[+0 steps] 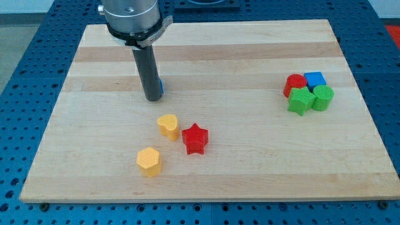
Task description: Move the blue cube into the green circle
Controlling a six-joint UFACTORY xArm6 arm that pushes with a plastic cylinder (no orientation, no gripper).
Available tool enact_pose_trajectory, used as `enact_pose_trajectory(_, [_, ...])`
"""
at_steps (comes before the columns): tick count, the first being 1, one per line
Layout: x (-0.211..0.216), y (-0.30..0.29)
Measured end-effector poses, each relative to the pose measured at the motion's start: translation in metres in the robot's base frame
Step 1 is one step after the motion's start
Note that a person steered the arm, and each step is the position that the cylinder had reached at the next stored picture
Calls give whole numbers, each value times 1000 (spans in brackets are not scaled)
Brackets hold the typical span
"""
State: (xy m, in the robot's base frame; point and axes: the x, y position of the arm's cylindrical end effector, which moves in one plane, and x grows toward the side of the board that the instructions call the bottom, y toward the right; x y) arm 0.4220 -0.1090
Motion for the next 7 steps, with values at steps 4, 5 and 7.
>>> enact_pose_trajectory(4, [-20, 75])
enact_pose_trajectory(5, [-45, 118])
enact_pose_trajectory(7, [-52, 272])
